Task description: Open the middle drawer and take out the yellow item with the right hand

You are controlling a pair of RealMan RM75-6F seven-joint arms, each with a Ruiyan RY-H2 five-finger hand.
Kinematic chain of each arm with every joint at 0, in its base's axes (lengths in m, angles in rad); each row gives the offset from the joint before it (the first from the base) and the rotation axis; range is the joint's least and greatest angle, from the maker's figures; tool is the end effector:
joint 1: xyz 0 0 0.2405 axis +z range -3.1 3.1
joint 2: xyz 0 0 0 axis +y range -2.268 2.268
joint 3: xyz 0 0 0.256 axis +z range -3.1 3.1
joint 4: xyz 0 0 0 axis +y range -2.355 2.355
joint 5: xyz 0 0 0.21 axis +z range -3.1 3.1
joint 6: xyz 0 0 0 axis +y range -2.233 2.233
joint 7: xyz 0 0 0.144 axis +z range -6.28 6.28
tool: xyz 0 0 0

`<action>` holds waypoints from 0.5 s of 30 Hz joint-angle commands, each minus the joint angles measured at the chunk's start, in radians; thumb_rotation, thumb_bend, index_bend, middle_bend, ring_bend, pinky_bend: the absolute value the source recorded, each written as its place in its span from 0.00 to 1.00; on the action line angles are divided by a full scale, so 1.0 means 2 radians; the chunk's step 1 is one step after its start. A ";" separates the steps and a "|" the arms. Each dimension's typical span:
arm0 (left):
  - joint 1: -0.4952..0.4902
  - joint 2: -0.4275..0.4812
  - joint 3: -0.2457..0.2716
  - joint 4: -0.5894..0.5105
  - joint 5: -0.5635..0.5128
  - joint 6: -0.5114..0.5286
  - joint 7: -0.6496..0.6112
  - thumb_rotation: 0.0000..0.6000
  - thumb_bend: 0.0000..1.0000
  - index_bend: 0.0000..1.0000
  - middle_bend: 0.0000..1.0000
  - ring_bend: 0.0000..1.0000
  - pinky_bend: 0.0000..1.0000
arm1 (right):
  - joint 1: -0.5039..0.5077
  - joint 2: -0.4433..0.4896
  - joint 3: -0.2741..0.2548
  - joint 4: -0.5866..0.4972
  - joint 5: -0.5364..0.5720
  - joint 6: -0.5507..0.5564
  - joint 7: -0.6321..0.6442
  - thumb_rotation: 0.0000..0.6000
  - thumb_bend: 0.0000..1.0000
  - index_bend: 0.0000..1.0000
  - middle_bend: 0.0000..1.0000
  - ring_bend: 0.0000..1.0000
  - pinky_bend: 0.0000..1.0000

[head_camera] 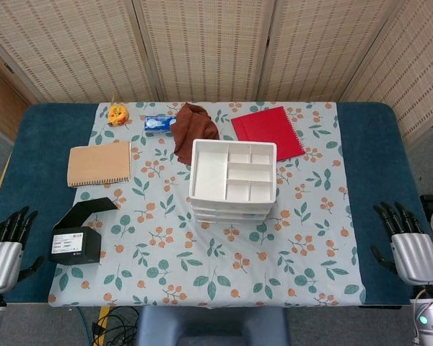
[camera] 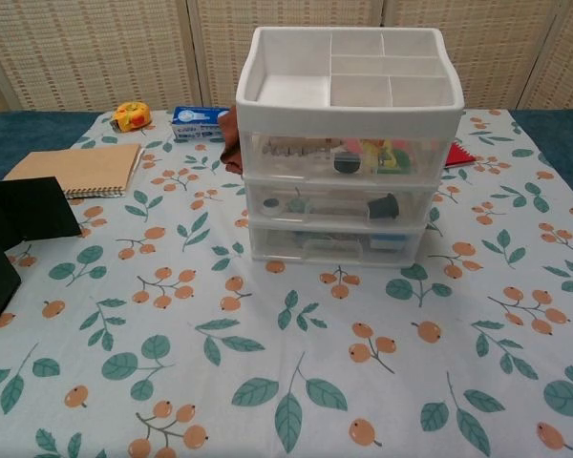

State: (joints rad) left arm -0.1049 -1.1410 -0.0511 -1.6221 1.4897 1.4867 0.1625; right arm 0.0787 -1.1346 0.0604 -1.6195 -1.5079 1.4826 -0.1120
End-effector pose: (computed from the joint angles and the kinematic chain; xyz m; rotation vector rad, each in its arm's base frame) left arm -0.3045 0.1871 0.1520 -1.4279 -0.7942 -0.8209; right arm -0.3074 -0.1811 0.1541 1.4132 -0.8308 0.8460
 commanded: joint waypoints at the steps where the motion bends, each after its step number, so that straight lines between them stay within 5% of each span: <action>1: -0.001 -0.001 0.000 0.000 0.000 -0.001 0.001 1.00 0.22 0.03 0.03 0.05 0.14 | 0.000 -0.001 0.000 0.000 -0.001 0.001 0.000 1.00 0.33 0.07 0.08 0.03 0.10; 15: -0.001 0.001 0.000 -0.001 0.006 0.004 -0.003 1.00 0.22 0.03 0.03 0.05 0.14 | -0.007 -0.005 -0.002 0.005 -0.011 0.017 0.011 1.00 0.33 0.07 0.08 0.03 0.10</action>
State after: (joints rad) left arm -0.1068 -1.1391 -0.0508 -1.6244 1.5015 1.4948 0.1566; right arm 0.0658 -1.1445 0.0574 -1.6094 -1.5287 1.5163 -0.0915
